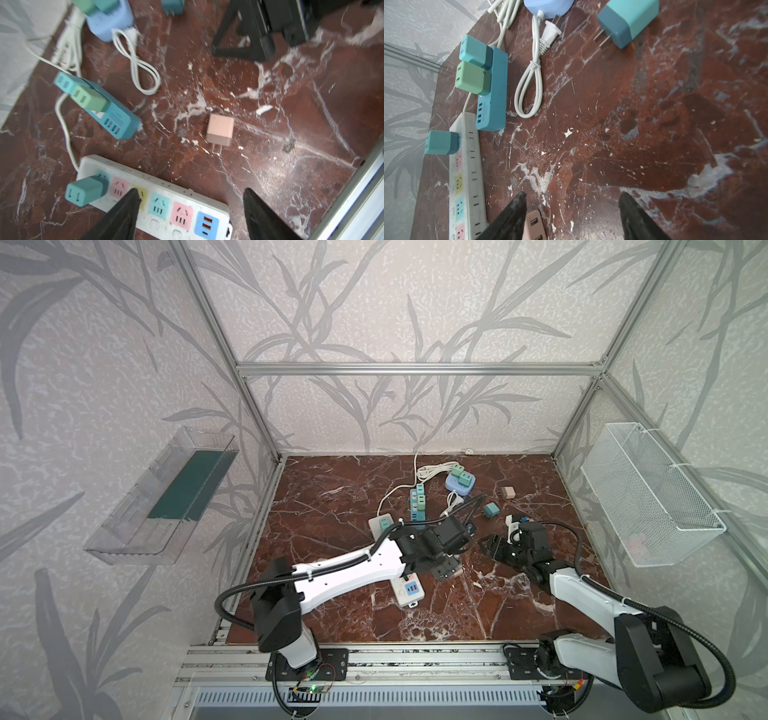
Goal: Insert the plug
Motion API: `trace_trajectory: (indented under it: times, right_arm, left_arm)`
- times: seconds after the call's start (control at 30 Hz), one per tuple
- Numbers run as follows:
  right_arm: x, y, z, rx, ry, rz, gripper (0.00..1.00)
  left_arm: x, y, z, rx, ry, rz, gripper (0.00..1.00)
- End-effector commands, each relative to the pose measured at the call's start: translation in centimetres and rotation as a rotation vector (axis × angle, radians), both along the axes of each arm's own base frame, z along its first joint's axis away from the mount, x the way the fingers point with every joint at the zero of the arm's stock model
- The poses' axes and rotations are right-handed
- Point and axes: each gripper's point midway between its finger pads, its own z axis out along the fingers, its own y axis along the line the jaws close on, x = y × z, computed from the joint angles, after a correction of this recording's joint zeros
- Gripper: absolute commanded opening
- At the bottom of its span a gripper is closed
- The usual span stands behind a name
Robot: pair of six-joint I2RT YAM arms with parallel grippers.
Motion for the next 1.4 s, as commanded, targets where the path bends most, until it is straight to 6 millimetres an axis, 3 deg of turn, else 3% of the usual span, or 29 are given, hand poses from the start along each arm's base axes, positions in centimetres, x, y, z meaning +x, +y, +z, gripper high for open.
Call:
trace_trajectory:
  times: [0.0, 0.3, 0.57, 0.83, 1.1, 1.37]
  right_arm:
    - [0.4, 0.3, 1.5, 0.053, -0.034, 0.006, 0.7]
    - [0.1, -2.5, 1.8, 0.007, -0.042, -0.09, 0.75]
    - [-0.3, -4.4, 2.0, -0.052, -0.056, -0.153, 0.78]
    - [-0.1, -4.6, 1.6, -0.068, -0.052, -0.154, 0.79]
    - [-0.2, -4.8, 1.8, -0.074, -0.064, -0.157, 0.79]
    - [-0.3, -4.5, 2.1, -0.06, -0.071, -0.148, 0.79]
  left_arm:
    - [-1.8, 0.8, -2.2, 0.164, 0.097, -0.079, 0.78]
    - [-0.1, -2.2, -6.5, 0.174, 0.197, -0.122, 0.79]
    - [0.9, -3.4, -9.5, 0.122, 0.347, -0.125, 0.77]
    - [2.3, -3.8, -11.1, 0.126, 0.396, -0.11, 0.73]
    - [1.3, -3.8, -13.0, 0.144, 0.466, -0.091, 0.62]
    - [1.6, -3.8, -13.9, 0.169, 0.439, -0.07, 0.55]
